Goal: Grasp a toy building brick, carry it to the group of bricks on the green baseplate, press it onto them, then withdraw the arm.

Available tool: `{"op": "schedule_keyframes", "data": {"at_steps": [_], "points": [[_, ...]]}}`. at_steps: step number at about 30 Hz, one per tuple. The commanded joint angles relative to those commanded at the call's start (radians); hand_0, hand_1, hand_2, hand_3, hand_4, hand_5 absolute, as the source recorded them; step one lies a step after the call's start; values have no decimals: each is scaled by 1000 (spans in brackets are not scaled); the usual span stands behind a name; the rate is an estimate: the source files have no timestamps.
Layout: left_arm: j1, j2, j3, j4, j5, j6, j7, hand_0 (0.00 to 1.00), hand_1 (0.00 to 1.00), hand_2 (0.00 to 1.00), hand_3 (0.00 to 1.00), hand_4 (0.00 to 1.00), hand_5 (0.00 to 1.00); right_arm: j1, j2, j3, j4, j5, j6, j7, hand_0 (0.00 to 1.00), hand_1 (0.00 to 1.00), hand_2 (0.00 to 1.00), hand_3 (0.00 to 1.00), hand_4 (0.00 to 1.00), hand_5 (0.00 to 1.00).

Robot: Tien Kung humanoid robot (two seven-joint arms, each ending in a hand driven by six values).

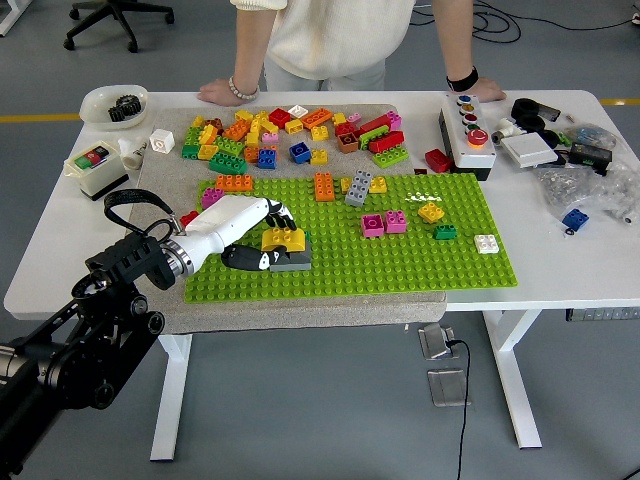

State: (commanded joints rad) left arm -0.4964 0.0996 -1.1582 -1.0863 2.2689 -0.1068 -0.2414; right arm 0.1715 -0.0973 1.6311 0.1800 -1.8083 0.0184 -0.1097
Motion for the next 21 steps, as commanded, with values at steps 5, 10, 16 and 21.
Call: {"op": "schedule_keyframes", "data": {"at_steps": [5, 10, 16, 21], "points": [[-1, 0, 0, 1, 0, 0, -1, 697, 655, 557, 548, 622, 84, 1, 0, 0, 0, 2, 0, 0, 738, 635, 675, 611, 818, 523], [-1, 0, 0, 2, 0, -2, -1, 716, 668, 563, 552, 681, 104, 2, 0, -1, 0, 3, 0, 0, 738, 635, 675, 611, 818, 523], [-2, 0, -2, 4, 0, -1, -1, 719, 687, 567, 554, 777, 159, 1, 1, -1, 0, 3, 0, 0, 739, 635, 675, 611, 818, 522], [-3, -1, -3, 7, 0, 0, -1, 724, 690, 571, 559, 820, 168, 1, 1, -2, 0, 3, 0, 0, 739, 633, 675, 611, 818, 522]]}}
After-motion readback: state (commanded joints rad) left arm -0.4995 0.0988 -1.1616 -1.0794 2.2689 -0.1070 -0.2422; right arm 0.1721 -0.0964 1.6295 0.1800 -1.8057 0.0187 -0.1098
